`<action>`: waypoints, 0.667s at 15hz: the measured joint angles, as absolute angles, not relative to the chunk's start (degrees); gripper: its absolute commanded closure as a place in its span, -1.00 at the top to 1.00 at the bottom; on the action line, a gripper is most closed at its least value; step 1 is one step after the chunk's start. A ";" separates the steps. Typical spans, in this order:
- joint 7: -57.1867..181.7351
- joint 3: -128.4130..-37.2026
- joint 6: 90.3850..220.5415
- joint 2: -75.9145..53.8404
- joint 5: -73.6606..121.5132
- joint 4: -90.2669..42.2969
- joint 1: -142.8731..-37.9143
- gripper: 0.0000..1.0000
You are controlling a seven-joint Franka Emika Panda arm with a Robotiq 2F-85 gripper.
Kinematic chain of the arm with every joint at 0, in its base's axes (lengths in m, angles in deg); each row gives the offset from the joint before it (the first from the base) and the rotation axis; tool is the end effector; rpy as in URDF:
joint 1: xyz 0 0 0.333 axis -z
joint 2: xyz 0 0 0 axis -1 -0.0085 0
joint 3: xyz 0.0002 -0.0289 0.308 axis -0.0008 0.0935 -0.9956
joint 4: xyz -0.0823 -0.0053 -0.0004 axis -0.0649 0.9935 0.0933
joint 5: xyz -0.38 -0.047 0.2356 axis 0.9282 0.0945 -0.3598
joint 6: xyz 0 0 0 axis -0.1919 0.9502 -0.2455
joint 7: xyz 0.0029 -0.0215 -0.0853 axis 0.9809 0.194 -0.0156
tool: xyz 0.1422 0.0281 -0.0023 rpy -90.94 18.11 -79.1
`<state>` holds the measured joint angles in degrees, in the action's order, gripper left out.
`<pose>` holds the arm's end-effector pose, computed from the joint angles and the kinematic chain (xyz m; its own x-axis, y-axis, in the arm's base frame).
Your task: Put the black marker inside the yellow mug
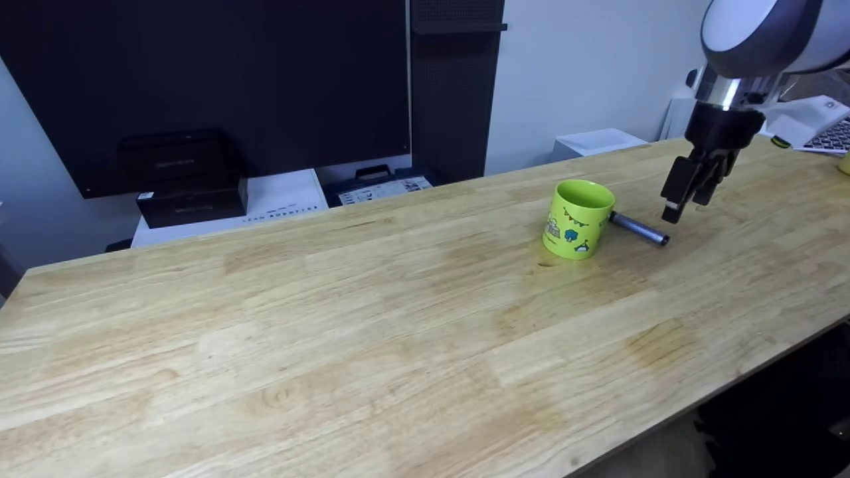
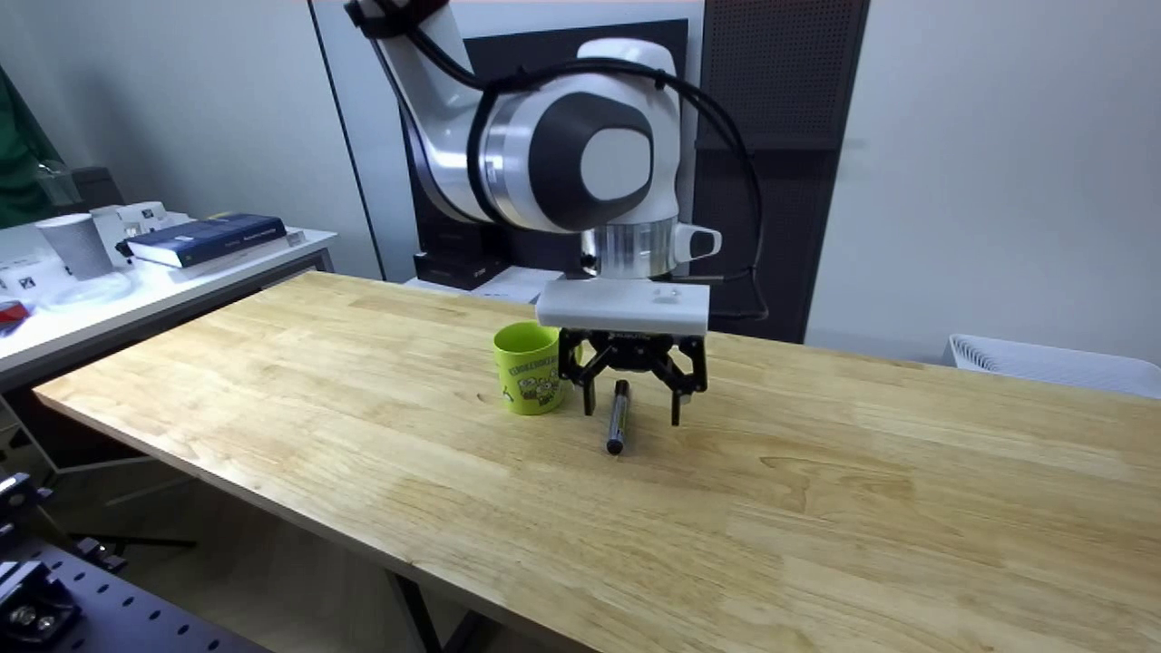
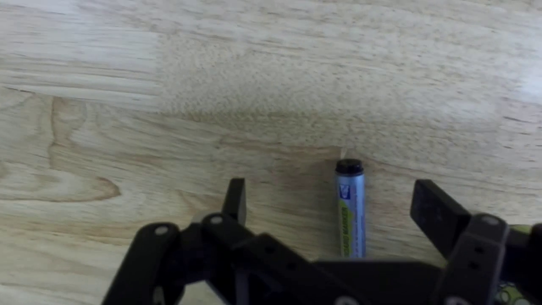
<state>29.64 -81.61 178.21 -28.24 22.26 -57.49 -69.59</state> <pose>0.4990 -0.2413 0.0126 0.9945 0.0849 -0.0611 0.0870 -0.9957 0.0324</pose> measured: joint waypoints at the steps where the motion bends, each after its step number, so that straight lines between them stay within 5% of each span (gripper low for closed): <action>1: 30.63 -81.54 178.30 -29.55 22.29 -56.40 -69.76 1.00; 8: 37.76 -80.07 178.67 -35.69 22.68 -49.13 -73.49 1.00; 10: 39.44 -79.61 178.58 -36.54 23.29 -47.81 -74.93 0.46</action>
